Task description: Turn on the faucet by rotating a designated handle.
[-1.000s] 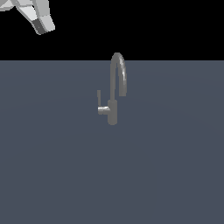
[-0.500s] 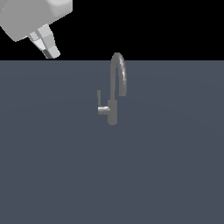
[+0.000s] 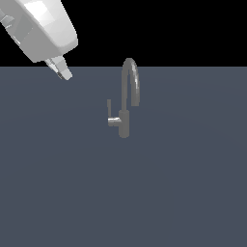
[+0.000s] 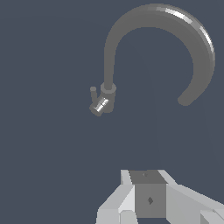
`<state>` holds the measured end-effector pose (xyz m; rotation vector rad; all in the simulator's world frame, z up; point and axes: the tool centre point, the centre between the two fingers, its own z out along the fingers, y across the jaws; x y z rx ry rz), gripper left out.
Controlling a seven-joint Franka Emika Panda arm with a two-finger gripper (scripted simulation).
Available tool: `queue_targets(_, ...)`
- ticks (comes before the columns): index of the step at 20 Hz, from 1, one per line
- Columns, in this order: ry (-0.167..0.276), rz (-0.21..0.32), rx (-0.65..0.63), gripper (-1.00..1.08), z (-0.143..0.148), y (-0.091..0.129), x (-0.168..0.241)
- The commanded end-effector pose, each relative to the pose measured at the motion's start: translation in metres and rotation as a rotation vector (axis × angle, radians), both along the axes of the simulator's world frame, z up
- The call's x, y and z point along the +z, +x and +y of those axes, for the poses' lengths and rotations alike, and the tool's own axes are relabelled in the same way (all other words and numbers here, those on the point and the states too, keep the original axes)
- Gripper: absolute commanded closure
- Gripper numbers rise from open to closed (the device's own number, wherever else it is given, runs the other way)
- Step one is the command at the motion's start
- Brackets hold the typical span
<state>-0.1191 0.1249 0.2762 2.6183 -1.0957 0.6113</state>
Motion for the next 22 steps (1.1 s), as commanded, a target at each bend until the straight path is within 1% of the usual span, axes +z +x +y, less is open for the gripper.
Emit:
queue_targets(1, -0.006, -0.014, -0.027, 1.08, 0.001, 0.008, -0.006)
queue_targets(11, -0.03, -0.058, -0.116, 1.08, 0.0, 0.033, -0.026)
queue_targets(22, -0.05, -0.089, -0.184, 1.08, -0.002, 0.053, -0.04)
